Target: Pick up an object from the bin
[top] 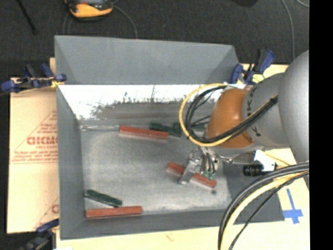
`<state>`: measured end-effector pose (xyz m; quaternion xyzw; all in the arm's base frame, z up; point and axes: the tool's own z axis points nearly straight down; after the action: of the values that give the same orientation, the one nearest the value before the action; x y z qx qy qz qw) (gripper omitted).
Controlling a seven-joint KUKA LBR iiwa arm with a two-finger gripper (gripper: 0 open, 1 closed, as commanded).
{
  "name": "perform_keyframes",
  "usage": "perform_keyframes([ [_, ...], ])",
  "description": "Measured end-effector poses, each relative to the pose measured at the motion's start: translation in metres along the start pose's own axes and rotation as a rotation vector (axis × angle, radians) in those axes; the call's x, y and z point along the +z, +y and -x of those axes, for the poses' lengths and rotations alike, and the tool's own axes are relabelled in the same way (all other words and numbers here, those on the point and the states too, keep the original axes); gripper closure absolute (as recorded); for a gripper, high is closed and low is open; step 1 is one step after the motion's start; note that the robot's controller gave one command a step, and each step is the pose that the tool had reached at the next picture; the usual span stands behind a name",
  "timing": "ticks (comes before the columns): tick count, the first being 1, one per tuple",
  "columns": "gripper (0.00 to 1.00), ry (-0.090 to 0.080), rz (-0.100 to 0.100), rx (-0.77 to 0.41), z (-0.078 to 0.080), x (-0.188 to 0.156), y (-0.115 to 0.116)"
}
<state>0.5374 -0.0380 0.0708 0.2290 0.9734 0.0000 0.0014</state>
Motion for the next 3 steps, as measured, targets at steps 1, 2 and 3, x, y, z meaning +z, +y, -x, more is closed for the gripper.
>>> perform_keyframes([
  [1, 1.00, 0.001, -0.001, -0.001, -0.001, -0.003, 0.000],
  [2, 1.00, 0.003, -0.001, -0.002, -0.001, -0.013, -0.001],
  [3, 1.00, 0.004, -0.001, -0.003, -0.001, -0.024, -0.001],
])
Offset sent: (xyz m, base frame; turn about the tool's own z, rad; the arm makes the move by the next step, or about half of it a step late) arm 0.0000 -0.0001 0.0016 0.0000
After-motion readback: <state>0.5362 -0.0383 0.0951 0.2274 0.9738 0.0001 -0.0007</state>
